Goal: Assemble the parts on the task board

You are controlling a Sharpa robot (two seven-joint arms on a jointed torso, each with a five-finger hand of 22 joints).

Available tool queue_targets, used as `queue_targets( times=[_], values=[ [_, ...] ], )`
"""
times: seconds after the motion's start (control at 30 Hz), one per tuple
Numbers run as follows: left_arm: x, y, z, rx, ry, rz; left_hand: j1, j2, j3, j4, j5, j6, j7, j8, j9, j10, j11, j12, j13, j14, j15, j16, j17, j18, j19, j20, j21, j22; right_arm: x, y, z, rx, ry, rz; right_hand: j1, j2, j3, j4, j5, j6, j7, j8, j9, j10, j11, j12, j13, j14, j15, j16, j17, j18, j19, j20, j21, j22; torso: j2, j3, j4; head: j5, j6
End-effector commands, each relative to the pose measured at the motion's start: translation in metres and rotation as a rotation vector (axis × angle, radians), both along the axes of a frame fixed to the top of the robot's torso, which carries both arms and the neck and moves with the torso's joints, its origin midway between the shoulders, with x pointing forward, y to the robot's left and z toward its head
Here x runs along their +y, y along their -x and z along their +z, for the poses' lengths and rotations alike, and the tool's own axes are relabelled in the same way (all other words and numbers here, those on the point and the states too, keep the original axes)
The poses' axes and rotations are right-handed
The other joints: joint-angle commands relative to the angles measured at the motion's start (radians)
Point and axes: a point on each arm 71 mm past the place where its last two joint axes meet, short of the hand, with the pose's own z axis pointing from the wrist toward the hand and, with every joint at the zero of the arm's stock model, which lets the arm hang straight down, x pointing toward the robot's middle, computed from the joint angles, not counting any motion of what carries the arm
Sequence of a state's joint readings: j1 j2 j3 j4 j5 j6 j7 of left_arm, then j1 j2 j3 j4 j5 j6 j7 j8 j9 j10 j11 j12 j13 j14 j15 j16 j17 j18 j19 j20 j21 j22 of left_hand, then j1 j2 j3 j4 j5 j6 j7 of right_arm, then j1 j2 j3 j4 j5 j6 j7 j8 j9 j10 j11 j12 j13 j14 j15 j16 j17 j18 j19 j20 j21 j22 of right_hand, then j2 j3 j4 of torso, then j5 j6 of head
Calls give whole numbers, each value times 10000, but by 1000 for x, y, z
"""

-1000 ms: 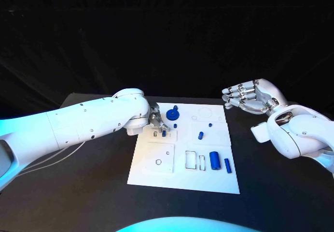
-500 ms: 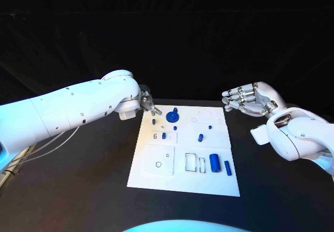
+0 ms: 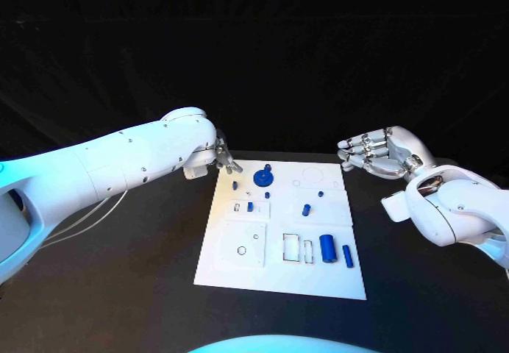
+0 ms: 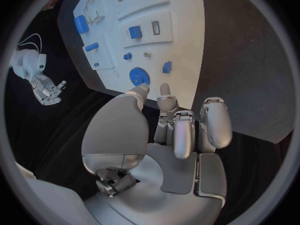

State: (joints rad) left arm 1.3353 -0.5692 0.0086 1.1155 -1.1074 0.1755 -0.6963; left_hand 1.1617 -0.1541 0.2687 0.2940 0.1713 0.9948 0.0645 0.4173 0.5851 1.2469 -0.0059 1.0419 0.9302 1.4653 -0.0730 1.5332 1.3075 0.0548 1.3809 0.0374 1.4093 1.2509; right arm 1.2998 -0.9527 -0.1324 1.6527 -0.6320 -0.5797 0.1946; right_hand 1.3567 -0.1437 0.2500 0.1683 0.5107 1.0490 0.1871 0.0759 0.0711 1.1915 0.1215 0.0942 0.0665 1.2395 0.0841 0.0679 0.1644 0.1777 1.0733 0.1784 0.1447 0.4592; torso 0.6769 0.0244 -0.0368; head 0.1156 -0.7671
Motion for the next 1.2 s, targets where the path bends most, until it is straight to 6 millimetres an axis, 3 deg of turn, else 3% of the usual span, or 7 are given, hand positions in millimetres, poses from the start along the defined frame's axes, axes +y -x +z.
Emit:
queue_targets(
  times=[0.03,0.23,0.5,1.2],
  values=[
    [-1,-3,-4,91,-332,-273,-115,-52,-102,1,30,-74,36,-72,-31,-72,20,-28,-32,863,105,-16,2072,178,-57,32,-55,-23,2,1,0,-29,0,136,-78,-30,17,-38,58,-43,49,-69,-14,-2,65,-44,-16,-59,-4,-66,-9,22,-20,81,-53,-8,10,-2,-13,38,-13],
    [-3,-6,-13,310,-456,-320,-388,-83,-549,-5,23,-78,68,-128,-114,-159,60,-45,-117,856,147,-24,2063,189,-88,77,-103,-76,3,1,-1,-22,-8,166,-78,-30,17,-38,58,-43,49,-69,-14,-2,65,-44,-16,-59,-4,-66,-9,22,-20,81,-53,-8,24,-11,-17,45,-4],
    [-9,-6,-26,603,-435,-408,-501,139,-1450,-9,13,-84,90,-177,-215,-218,84,33,-156,873,171,16,2117,186,-67,104,-108,-47,4,1,-1,-14,-15,202,-78,-30,17,-38,58,-43,49,-69,-14,-2,65,-44,-16,-59,-4,-66,-9,22,-20,81,-53,-8,16,-8,-30,45,-34],
    [-8,-6,-31,776,-567,-402,-17,454,-1730,-40,33,-31,68,-171,-276,-207,66,143,-133,920,161,113,2252,158,16,106,-38,92,4,1,-1,-4,-9,193,-80,-23,26,-46,69,-46,50,-68,-13,-5,67,-48,-14,-73,0,-62,-22,24,-30,87,-65,-28,6,-7,-7,20,-59]
  ],
)
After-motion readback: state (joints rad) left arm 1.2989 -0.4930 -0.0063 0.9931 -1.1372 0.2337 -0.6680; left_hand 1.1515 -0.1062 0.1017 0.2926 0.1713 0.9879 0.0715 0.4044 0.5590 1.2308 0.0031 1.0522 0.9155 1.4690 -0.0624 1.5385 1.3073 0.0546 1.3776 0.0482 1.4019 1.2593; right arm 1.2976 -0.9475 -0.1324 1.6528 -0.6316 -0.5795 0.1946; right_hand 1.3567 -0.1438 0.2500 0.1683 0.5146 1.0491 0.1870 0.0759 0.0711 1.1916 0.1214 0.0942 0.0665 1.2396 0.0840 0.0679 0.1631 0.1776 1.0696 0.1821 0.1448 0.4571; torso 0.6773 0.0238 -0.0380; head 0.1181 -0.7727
